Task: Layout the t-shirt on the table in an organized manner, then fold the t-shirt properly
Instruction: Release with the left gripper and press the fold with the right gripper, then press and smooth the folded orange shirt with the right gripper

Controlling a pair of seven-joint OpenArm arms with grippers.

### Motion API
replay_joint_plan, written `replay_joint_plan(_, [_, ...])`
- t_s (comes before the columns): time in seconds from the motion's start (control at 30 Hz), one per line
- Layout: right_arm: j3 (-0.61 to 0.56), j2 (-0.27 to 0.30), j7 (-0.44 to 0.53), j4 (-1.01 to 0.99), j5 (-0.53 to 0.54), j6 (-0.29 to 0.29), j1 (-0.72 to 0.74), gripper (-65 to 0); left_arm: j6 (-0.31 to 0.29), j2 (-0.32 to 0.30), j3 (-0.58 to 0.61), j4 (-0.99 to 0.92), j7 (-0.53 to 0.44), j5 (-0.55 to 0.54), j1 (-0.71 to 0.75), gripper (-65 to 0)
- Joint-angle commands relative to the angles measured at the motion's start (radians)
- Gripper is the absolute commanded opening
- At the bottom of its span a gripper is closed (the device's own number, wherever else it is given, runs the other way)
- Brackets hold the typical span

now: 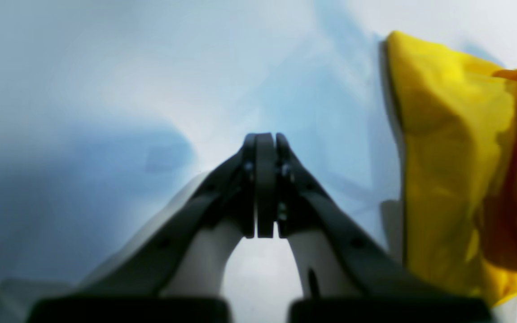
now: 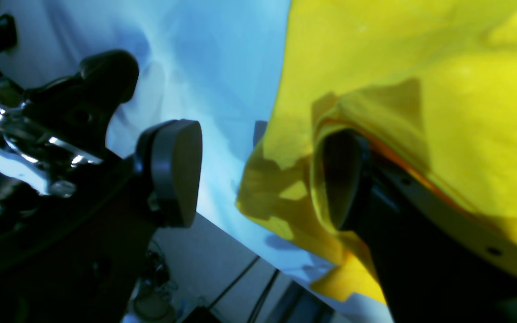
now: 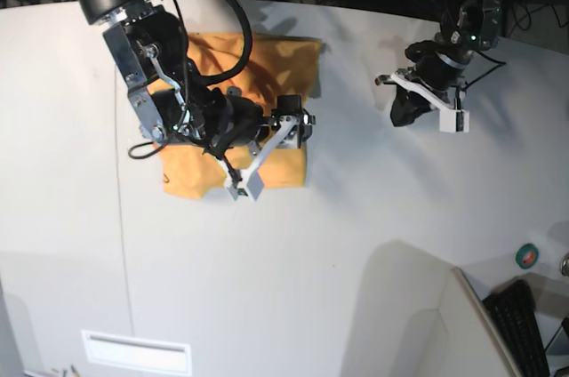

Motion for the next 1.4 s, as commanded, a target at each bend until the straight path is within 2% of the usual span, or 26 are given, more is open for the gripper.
replay_joint_plan(0.0, [-0.007, -0.026, 0.008, -0.005, 0.011, 0.002, 0.022, -26.9, -0.005, -0.01, -0.005, 0.011, -0.021, -0.012, -0.001, -65.0])
replay_joint_plan(0.2, [-0.195, -0.07, 0.012, -0.104, 0.01, 0.0, 0.082, -27.2, -0.005, -0.01, -0.005, 0.011, -0.021, -0.012, -0.002, -65.0])
replay_joint_plan(0.27, [-0.199, -0.078, 0.012, -0.115, 0.01, -0.009, 0.084, -27.3, -0.005, -0.01, -0.005, 0.011, -0.021, -0.006, -0.002, -65.0])
replay_joint_plan(0.33, [-0.204, -0.08, 0.011, -0.106, 0.01, -0.056, 0.088, -27.2, -0.005, -0.01, -0.005, 0.009, -0.021, -0.006, -0.001, -65.0])
replay_joint_plan(0.4, [-0.208, -0.08, 0.003, -0.078, 0.01, -0.073, 0.102, -27.0, -0.005, -0.01, -0.005, -0.002, -0.021, -0.006, -0.001, -65.0])
replay_joint_plan(0.47, [-0.253, -0.073, -0.001, -0.009, 0.011, -0.079, 0.105, -27.0, -0.005, -0.01, -0.005, -0.029, -0.021, -0.006, -0.007, -65.0])
replay_joint_plan(0.53, [-0.265, -0.07, -0.046, 0.069, 0.011, -0.102, 0.105, -27.0, -0.005, -0.01, 0.005, -0.061, -0.021, -0.006, -0.013, -65.0])
replay_joint_plan(0.6, [-0.265, -0.055, -0.097, 0.15, 0.013, -0.15, 0.102, -26.9, -0.005, -0.001, 0.024, -0.087, -0.021, -0.004, -0.036, -65.0])
replay_joint_plan(0.7, [-0.265, -0.024, -0.132, 0.255, 0.013, -0.187, 0.099, -27.0, -0.004, 0.015, 0.103, -0.129, -0.022, -0.004, -0.081, -65.0])
replay_joint_plan(0.77, [-0.253, 0.019, -0.13, 0.316, 0.011, -0.256, 0.099, -27.2, -0.002, 0.018, 0.156, -0.15, -0.022, -0.004, -0.114, -65.0])
replay_joint_plan(0.83, [-0.198, 0.063, -0.129, 0.351, 0.011, -0.331, 0.099, -27.2, -0.001, 0.018, 0.204, -0.173, -0.022, -0.004, -0.148, -65.0])
replay_joint_plan(0.9, [-0.112, 0.108, -0.129, 0.354, 0.011, -0.38, 0.097, -27.5, -0.001, 0.019, 0.229, -0.187, -0.022, -0.004, -0.171, -65.0])
replay_joint_plan(0.97, [-0.017, 0.151, -0.121, 0.327, 0.011, -0.394, 0.091, -32.3, -0.001, 0.019, 0.23, -0.193, -0.022, -0.004, -0.177, -65.0])
replay_joint_plan(1.03, [0.077, 0.183, -0.058, 0.293, 0.011, -0.389, 0.062, -45.9, -0.001, 0.019, 0.233, -0.193, -0.022, -0.004, -0.191, -65.0])
replay_joint_plan(1.1, [0.132, 0.218, 0.038, 0.251, 0.011, -0.389, 0.031, -64.8, -0.001, 0.019, 0.238, -0.209, -0.022, -0.004, -0.206, -65.0])
replay_joint_plan(1.2, [0.157, 0.232, 0.149, 0.181, 0.011, -0.389, -0.007, -65.0, -0.001, 0.039, 0.239, -0.261, -0.022, -0.004, -0.248, -65.0])
replay_joint_plan(1.3, [0.152, 0.226, 0.16, 0.097, 0.011, -0.389, -0.008, -65.0, -0.001, 0.061, 0.242, -0.315, -0.021, -0.002, -0.298, -65.0])
replay_joint_plan(1.37, [0.152, 0.223, 0.163, 0.038, 0.011, -0.388, -0.008, -65.0, -0.001, 0.065, 0.293, -0.335, -0.021, -0.002, -0.332, -65.0])
